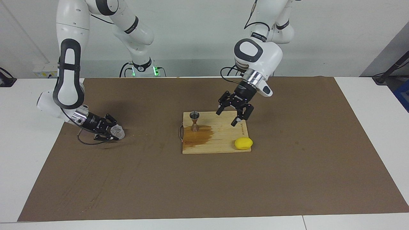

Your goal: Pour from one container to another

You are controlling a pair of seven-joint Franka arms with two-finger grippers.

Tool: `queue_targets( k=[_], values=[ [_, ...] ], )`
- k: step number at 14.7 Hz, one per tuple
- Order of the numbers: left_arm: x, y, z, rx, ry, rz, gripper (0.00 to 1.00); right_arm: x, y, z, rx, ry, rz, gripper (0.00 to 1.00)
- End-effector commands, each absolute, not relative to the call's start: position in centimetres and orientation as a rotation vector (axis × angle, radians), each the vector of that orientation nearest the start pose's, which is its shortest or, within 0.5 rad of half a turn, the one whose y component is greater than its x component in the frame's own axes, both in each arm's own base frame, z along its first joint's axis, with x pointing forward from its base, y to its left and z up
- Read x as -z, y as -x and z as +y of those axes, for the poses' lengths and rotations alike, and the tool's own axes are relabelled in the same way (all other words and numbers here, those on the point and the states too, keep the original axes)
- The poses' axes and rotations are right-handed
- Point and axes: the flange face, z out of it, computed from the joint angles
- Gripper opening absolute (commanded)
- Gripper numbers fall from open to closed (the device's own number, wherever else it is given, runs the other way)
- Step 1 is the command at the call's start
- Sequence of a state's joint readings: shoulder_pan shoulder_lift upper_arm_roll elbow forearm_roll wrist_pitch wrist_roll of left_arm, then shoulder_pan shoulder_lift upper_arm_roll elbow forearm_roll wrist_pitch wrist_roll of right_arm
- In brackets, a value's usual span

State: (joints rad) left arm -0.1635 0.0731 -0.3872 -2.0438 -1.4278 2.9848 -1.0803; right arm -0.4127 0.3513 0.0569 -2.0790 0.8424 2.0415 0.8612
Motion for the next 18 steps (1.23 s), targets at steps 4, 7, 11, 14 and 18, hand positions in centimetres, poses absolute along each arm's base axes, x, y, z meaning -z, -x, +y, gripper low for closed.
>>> queue_targets(
  k=[4, 7, 11, 14, 18],
  values=[
    [-52.6, -60.6, -14.0, -0.272, -1.406, 1.581, 1.0, -27.1, -53.7, -14.0, -0.638, 1.564, 1.917, 0.0],
    [-54.6, -62.6, -11.2, -0.474, -1.616, 1.484, 1.0, -30.1, -54.9, -9.8, -0.637, 1.603, 1.908, 0.0],
    [-55.3, -63.8, -11.5, -0.557, -2.201, 1.314, 1.0, -32.9, -55.4, -4.4, -0.602, 1.688, 1.86, 0.0],
    [-54.5, -62.8, -10.9, -0.463, -2.552, 1.252, 1.0, -33.9, -55.8, -0.7, -0.593, 1.683, 1.896, 0.0],
    [-53.1, -60.8, -9.3, -0.312, -3.005, 0.653, 1.0, -34.7, -56.4, 5.0, -0.553, 1.752, 1.859, 0.0]
  ],
)
